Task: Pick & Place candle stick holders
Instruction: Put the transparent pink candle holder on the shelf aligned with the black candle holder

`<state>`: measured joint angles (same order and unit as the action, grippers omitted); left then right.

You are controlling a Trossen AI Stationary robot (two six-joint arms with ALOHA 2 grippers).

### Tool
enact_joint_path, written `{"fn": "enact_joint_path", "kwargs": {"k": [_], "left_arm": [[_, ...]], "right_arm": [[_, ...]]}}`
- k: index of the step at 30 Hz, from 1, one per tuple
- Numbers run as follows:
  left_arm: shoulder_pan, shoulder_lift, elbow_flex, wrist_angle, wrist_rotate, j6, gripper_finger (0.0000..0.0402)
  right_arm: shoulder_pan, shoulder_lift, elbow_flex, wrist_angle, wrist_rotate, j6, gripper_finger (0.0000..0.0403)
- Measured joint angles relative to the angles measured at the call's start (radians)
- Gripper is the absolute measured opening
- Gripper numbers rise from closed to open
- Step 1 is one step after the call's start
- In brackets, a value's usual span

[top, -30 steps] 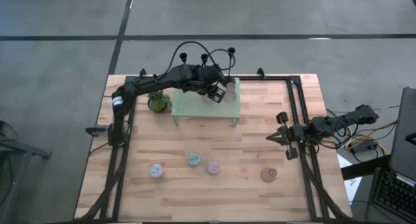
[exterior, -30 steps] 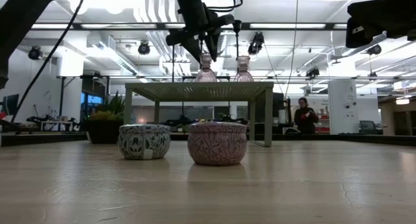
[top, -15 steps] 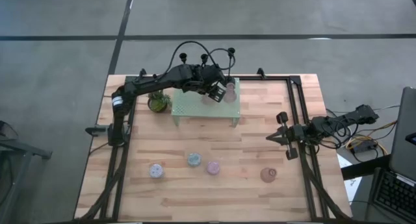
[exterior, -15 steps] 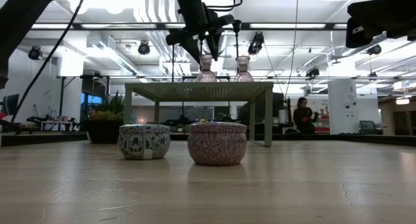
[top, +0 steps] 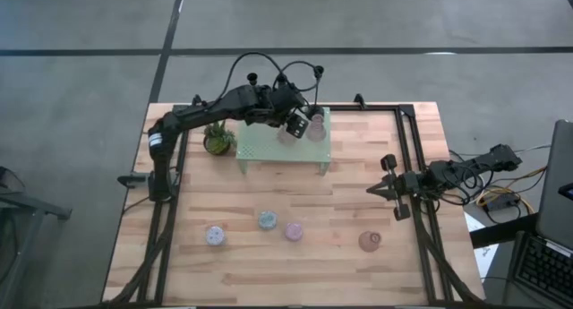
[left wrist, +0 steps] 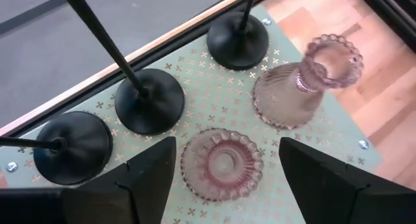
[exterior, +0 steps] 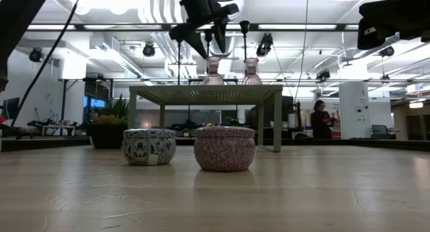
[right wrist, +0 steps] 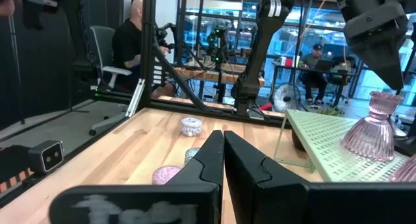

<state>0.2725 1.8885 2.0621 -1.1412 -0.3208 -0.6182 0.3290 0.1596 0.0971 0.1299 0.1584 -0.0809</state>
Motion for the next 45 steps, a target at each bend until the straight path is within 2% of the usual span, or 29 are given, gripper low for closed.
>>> {"fn": "enact_joint_path", "kwargs": {"k": [11,17,25,30,35,39,41,45], "left_arm": [[-0.092,-0.012,0.032,0.079,0.040,0.054,0.0278],[-0.189,-0.012,0.052,0.086,0.004,0.075,0.0278],[-0.306,-0.013,0.003,0.064,-0.006,-0.013,0.0272],[-0.369,-0.014,-0.036,0.105,-0.025,-0.041,0.0215],[-0.441,-0.014,-0.088,0.182,-0.099,0.023,0.0111],[-0.498,-0.026,-0.160,0.321,-0.118,0.142,0.0027],[-0.527,-0.039,-0.218,0.425,-0.119,0.205,0.0009],[-0.582,-0.100,-0.385,0.671,-0.104,0.294,0.0009]], "right_arm": [[0.000,0.000,0.000,0.000,0.000,0.000,0.0008],[0.000,0.000,0.000,0.000,0.000,0.000,0.0008],[0.000,0.000,0.000,0.000,0.000,-0.001,0.0008],[0.000,0.000,0.000,0.000,0.000,-0.001,0.0008],[0.000,0.000,0.000,0.000,0.000,0.000,0.0008],[0.000,0.000,0.000,0.000,0.000,0.000,0.0008],[0.000,0.000,0.000,0.000,0.000,0.001,0.0008],[0.000,0.000,0.000,0.000,0.000,0.001,0.0008]]}}
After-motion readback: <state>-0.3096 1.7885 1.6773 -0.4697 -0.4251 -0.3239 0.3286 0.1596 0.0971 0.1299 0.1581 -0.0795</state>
